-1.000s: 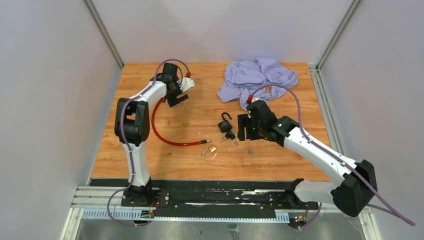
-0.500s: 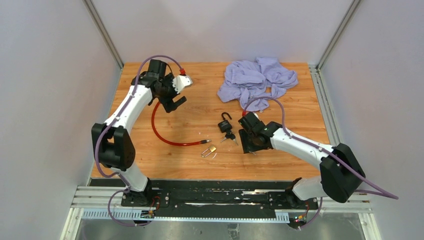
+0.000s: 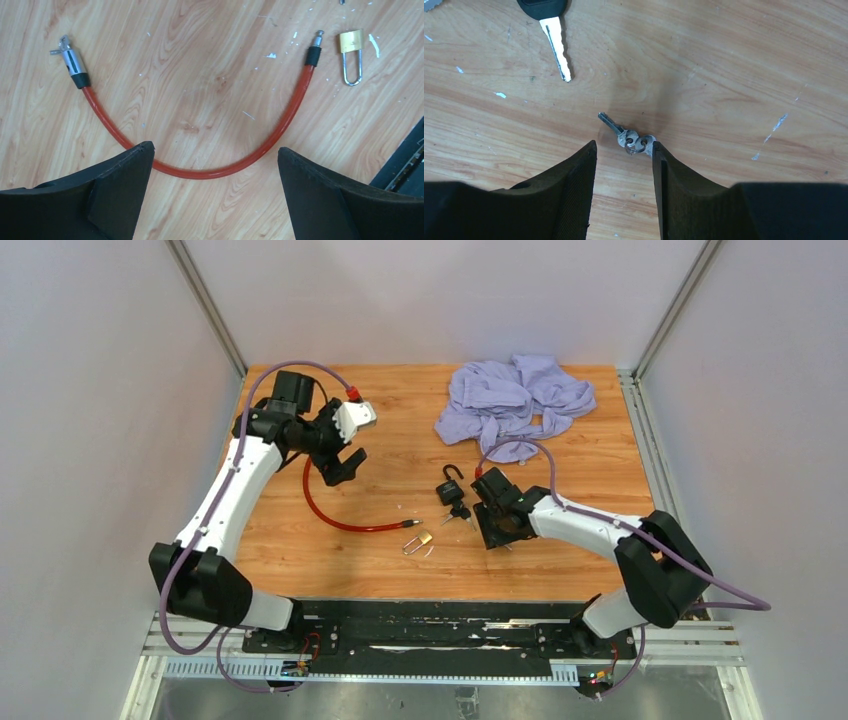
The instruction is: Unlock with the key
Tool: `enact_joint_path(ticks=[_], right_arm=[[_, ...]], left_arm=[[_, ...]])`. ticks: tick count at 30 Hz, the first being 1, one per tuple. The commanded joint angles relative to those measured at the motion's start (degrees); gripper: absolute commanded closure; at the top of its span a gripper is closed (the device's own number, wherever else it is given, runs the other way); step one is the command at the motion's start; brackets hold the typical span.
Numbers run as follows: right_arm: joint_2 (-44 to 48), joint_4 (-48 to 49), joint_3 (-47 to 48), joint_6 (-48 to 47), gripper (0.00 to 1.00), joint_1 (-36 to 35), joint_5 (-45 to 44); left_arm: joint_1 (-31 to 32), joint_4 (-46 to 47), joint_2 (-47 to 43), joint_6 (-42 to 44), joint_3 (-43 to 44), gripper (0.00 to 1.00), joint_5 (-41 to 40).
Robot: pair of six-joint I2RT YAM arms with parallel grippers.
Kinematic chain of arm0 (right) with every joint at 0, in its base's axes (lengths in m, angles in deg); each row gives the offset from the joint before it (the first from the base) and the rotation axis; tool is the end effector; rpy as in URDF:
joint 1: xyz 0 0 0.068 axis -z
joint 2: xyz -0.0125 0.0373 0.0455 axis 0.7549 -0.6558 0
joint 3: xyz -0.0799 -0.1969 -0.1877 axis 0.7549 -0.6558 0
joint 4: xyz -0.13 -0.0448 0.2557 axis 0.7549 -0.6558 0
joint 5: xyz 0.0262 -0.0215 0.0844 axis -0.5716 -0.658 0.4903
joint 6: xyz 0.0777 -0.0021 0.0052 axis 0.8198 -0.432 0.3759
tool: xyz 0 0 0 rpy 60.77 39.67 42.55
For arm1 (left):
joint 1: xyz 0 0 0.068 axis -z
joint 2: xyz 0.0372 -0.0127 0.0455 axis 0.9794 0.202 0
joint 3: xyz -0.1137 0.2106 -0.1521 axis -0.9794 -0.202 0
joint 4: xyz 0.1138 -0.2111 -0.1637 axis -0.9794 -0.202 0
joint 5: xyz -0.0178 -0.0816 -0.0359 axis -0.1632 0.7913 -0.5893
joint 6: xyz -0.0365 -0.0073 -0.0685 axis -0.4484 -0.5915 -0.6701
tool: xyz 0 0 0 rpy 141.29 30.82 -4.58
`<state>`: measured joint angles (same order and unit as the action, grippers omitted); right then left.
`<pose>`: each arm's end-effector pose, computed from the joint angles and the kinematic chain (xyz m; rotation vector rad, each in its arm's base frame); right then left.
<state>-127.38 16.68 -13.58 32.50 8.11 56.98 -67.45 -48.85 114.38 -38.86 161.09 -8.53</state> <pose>0.2389 0.1956 0.1382 -0.4245 2.6425 0.1719 0.3163 -0.0901 0.3288 1.2886 2.0732 -0.3078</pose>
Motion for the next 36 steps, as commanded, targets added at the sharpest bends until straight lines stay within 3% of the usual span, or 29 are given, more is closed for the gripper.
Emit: enact_joint_path(ticks=[1, 5, 13, 19, 26, 36], right_arm=[[-0.8, 2.4, -1.7, -2.1, 0.56, 1.7, 0.3], [-1.6, 3.2, -2.4, -2.6, 0.58, 2.4, 1.4], [-0.3, 4.4, -4.8, -0.7, 0.74, 2.4, 5.9], [1.7, 4.0, -5.6, 0.6, 0.76, 2.4, 7.7], [3.4, 4.0, -5.4, 1.3, 0.99, 2.4, 9.6], [8.0, 3.1, -2.6, -0.2, 0.99, 2.4, 16.8]], left_arm=[[-0.3, -1.2, -2.1, -0.7, -1.6, 0.02, 2.9], [-0.3, -1.2, -2.6, -1.1, -2.1, 0.02, 3.2], [-0.3, -0.9, -4.2, -0.8, -2.0, 0.02, 2.6], [-0.3, -0.7, -4.7, -0.6, -2.3, 0.02, 2.5], [-0.3, -0.7, -5.0, -0.7, -3.1, 0.02, 2.5], [-0.3, -2.7, -6.1, -1.0, -4.4, 0.02, 7.7]])
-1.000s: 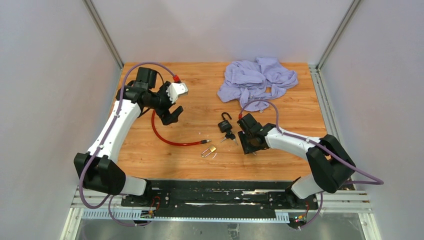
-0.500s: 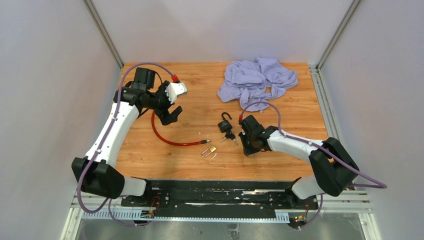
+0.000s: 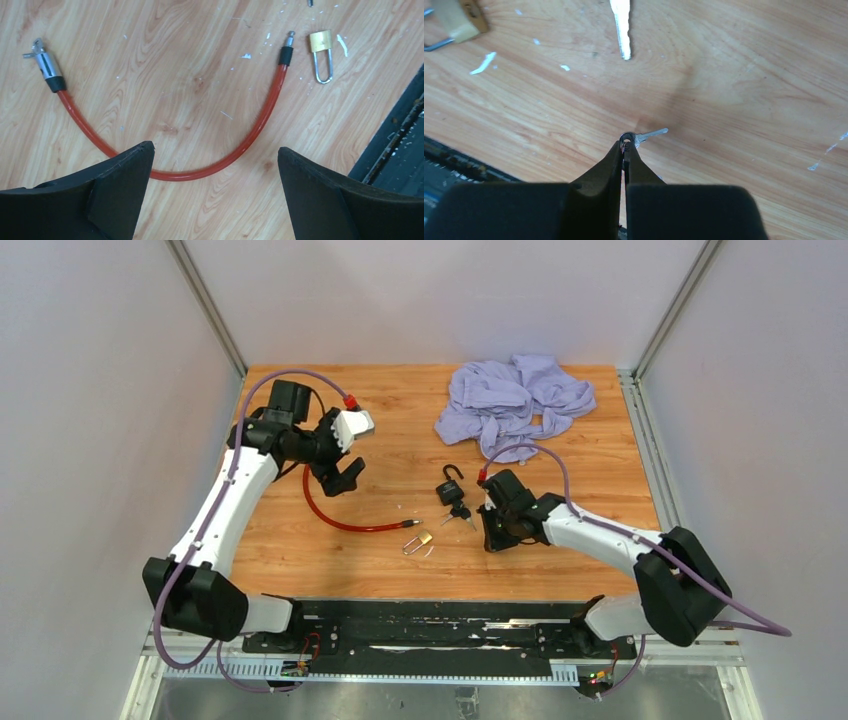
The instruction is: Unlock with the key
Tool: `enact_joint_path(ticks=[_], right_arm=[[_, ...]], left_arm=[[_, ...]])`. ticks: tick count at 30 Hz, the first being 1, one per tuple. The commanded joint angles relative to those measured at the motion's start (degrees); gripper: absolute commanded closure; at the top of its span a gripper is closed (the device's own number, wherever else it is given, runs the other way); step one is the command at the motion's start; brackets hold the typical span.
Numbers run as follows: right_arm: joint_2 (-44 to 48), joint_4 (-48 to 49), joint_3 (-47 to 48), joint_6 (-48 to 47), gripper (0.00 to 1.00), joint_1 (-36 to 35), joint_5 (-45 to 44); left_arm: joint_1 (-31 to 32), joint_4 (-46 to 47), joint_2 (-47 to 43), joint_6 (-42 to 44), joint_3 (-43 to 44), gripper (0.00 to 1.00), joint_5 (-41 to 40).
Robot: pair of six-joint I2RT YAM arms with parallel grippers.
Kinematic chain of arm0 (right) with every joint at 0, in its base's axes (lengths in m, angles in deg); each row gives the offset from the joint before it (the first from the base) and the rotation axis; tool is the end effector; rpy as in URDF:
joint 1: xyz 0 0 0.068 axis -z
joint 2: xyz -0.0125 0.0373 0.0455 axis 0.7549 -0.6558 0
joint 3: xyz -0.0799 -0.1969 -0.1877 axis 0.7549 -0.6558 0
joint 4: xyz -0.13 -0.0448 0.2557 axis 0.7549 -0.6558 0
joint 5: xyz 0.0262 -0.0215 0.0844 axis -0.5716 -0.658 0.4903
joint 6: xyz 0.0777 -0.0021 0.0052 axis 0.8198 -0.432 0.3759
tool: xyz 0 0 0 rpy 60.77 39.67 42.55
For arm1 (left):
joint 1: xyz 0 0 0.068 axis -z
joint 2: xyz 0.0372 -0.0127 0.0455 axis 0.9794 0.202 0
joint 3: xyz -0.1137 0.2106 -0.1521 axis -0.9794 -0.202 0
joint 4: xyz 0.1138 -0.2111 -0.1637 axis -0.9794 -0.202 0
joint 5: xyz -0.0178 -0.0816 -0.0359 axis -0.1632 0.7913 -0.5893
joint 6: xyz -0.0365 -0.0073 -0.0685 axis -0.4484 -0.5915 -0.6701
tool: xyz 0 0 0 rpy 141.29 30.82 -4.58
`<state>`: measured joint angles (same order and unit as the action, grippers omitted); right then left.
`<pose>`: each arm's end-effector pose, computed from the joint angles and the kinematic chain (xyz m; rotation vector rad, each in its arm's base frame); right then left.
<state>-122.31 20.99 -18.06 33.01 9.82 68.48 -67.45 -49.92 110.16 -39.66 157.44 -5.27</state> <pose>0.2268 0.1910 0.1428 -0.4384 2.6322 0.4577 0.2937 -0.0892 0.3284 1.2835 2.0607 -0.3851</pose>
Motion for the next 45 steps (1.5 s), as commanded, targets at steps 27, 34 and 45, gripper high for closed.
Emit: enact_joint_path(ticks=[27, 34, 45], right_arm=[[2.0, 21.1, 23.9, 13.1, 0.99, -14.5, 55.1], [0.8, 27.3, 24.5, 17.4, 0.99, -14.9, 56.7], [0.2, 29.6, 24.8, 18.7, 0.99, -15.3, 57.0]], left_arm=[[20.2, 2.4, -31.8, 18.8, -14.0, 0.19, 18.8], [22.9, 2.4, -32.1, 15.4, -14.8, 0.36, 20.1], [24.3, 2.4, -31.3, 11.3, -14.5, 0.63, 20.7]])
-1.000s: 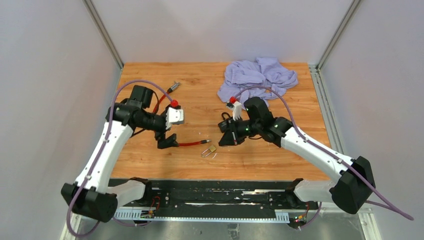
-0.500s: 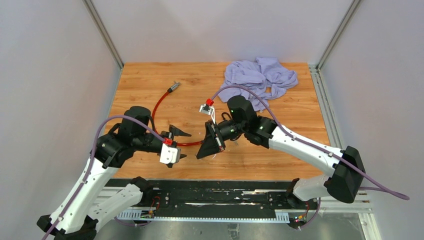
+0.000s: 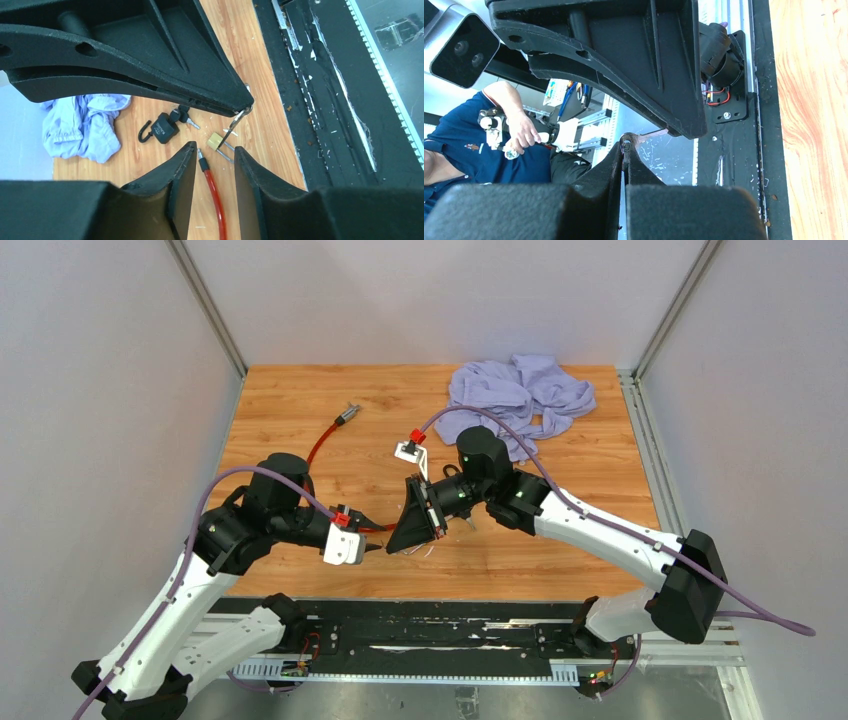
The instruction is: Unlock with the key
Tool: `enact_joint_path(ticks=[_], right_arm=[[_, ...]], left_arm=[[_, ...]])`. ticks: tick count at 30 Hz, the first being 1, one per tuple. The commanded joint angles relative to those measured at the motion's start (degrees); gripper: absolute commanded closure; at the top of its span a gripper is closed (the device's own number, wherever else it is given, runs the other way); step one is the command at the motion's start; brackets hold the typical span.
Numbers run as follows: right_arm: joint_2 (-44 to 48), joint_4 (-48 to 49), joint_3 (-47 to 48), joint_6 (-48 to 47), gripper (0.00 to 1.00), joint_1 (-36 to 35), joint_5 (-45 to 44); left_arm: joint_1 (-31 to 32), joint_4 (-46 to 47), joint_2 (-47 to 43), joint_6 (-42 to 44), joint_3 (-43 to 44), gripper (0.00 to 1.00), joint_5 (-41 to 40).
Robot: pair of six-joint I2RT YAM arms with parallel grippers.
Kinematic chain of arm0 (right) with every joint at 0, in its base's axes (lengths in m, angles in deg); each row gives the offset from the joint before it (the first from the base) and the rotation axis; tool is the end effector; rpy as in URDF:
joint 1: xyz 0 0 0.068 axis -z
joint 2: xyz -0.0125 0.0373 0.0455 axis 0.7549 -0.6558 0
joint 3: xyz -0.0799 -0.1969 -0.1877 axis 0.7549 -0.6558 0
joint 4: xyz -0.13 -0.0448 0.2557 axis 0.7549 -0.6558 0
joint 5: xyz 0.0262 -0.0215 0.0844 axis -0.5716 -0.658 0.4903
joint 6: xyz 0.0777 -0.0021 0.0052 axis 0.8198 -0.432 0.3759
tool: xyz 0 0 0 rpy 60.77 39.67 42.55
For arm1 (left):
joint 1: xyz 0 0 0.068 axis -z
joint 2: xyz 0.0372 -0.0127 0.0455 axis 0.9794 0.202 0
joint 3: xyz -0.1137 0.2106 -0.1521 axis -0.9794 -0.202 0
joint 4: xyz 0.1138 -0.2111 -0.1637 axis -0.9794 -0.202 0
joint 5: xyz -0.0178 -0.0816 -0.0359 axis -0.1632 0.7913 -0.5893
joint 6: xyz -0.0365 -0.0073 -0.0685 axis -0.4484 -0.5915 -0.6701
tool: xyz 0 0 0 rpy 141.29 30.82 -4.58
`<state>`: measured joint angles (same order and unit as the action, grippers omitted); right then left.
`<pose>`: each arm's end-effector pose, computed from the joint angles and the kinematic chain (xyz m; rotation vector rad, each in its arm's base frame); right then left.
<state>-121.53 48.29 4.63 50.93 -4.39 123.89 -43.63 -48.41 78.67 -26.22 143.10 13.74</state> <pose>0.1649 0.3182 0.3586 -1.1765 1.7814 1.9568 0.1086 -0.1353 0.3720 1.7568 1.0828 -0.6786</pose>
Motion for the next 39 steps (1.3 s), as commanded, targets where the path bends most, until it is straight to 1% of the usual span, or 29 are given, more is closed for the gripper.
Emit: enact_joint_path(ticks=[1, 10, 11, 12, 14, 15, 16, 19, 21, 23, 27, 30, 32, 36, 37, 39], right_arm=[[-0.6, 2.3, 2.2, 0.7, 0.99, -1.1, 1.6], [-0.9, 2.6, 2.5, 0.8, 0.99, -1.2, 1.3], [-0.9, 2.7, 2.3, 0.8, 0.99, -1.2, 1.2], [-0.9, 2.8, 2.3, 0.8, 1.00, -1.2, 1.1], [-1.0, 2.8, 2.3, 0.8, 0.99, -1.2, 1.1], [-1.0, 2.8, 2.3, 0.8, 0.99, -1.2, 1.1], [-0.9, 2.8, 2.2, 0.8, 0.99, -1.2, 1.1], [-0.6, 2.6, 2.1, 0.6, 0.98, -1.2, 0.8], [-0.5, 1.8, 2.1, 0.2, 0.93, -1.1, 0.7], [-0.2, 0.9, 2.0, -0.4, 0.84, -1.0, 0.5], [0.9, -1.3, 1.5, -1.5, 0.62, -0.1, -0.7], [2.3, -5.3, 2.2, -4.2, 0.53, 0.7, -4.7], [3.4, -8.9, 3.7, -8.4, 0.51, 0.5, -8.1], [7.1, -14.8, 5.8, -19.2, 0.51, -1.7, -18.1], [8.0, -15.3, 5.5, -21.9, 0.51, -2.4, -20.6], [9.7, -14.7, 4.2, -24.4, 0.54, -3.5, -24.7]], left_arm=[[0.5, 0.9, 0.3, -2.5, -0.1, 0.64, 1.8], [0.7, 0.9, 0.6, -6.8, -0.3, 0.66, 3.5], [0.7, 0.9, 0.7, -7.0, -0.3, 0.69, 3.6], [0.7, 0.9, 0.6, -7.0, -0.3, 0.74, 3.6], [0.7, 0.9, 0.7, -7.0, 0.0, 0.86, 3.1], [0.7, 0.8, 0.7, -7.1, -0.1, 0.94, 2.9], [0.7, 0.8, 0.6, -7.3, 0.1, 0.99, 2.5], [0.7, 0.8, 0.5, -8.0, -0.1, 1.00, 1.7], [0.7, 0.7, 0.3, -7.9, -0.2, 1.00, 1.1], [0.7, 0.0, 0.0, -6.9, -0.2, 1.00, 0.0], [0.7, -2.3, -0.8, -1.7, 0.5, 1.00, -3.9], [0.7, -3.2, -0.4, -1.6, 2.2, 0.99, -5.2], [0.7, -4.7, 1.1, -4.6, 3.8, 1.00, -4.0], [0.7, -9.1, 6.8, -15.0, 6.1, 1.00, 1.3], [0.7, -10.2, 7.9, -17.2, 6.2, 1.00, 3.5], [0.7, -10.6, 9.1, -21.6, 5.9, 1.00, 5.7]])
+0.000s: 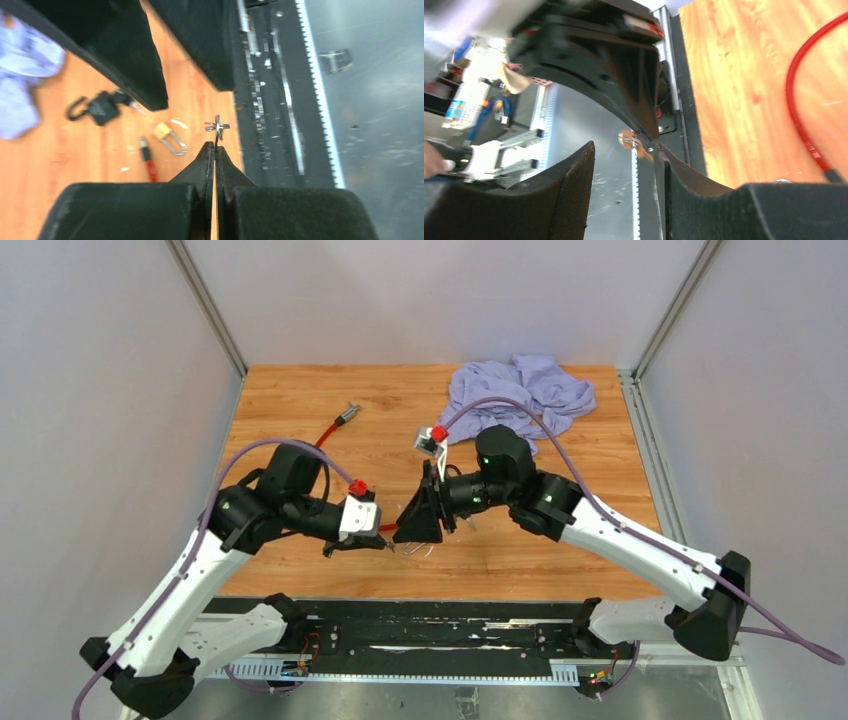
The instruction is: Unlock with the key
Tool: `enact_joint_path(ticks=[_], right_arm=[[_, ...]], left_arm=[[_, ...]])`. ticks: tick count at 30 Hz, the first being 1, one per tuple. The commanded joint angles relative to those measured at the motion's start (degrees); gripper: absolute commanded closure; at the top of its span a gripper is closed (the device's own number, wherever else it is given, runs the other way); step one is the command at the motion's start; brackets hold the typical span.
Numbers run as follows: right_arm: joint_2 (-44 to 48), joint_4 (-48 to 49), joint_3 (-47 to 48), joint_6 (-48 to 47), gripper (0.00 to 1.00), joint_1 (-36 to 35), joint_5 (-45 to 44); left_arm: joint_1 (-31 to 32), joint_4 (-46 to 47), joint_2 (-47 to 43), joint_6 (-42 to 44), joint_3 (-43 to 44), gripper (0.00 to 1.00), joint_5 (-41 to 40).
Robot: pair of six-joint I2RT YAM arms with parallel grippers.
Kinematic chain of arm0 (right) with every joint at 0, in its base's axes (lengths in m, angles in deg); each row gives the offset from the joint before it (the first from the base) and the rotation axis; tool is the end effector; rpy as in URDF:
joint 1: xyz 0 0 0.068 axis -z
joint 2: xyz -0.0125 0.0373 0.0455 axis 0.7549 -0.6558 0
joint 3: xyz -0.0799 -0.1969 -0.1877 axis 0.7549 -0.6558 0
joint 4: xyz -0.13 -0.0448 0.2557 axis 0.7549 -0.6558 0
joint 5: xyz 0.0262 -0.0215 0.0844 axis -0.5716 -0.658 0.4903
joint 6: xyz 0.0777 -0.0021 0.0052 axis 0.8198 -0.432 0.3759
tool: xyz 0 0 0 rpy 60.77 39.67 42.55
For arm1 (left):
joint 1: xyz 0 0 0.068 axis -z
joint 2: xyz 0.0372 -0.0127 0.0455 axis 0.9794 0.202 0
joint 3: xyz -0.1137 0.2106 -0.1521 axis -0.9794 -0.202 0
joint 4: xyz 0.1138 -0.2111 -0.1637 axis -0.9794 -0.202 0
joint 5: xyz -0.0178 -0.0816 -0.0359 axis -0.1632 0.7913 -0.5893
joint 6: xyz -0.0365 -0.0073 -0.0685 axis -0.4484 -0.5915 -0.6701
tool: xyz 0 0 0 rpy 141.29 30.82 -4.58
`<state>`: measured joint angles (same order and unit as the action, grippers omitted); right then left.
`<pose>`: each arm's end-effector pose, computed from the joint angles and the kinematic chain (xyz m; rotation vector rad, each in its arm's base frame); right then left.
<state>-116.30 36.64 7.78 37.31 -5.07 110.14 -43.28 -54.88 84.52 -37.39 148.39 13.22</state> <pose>0.1604 0.3027 0.3852 -1.1220 1.7105 1.6428 0.1186 -0.1430 0.3771 1.7024 1.3777 -0.8481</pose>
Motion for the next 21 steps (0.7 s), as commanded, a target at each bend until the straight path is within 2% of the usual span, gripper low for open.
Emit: enact_joint_path(ticks=[1, 6, 14, 21], right_arm=[[5.3, -2.1, 0.1, -11.6, 0.56, -3.3, -12.4], [7.4, 2.9, -3.1, -13.2, 0.65, -5.2, -14.3], [4.0, -1.5, -0.9, -15.3, 0.68, -7.7, -13.6], [3.1, -2.0, -0.9, -15.2, 0.79, -8.9, -12.0]], left_arm=[[0.4, -4.1, 3.5, -11.8, 0.4, 1.00, 7.2], [0.4, -4.1, 4.0, -16.4, -0.7, 1.00, 9.3], [0.4, -4.1, 5.0, -19.4, -0.5, 1.00, 10.2], [0.4, -4.0, 5.1, -19.7, -0.1, 1.00, 8.5]])
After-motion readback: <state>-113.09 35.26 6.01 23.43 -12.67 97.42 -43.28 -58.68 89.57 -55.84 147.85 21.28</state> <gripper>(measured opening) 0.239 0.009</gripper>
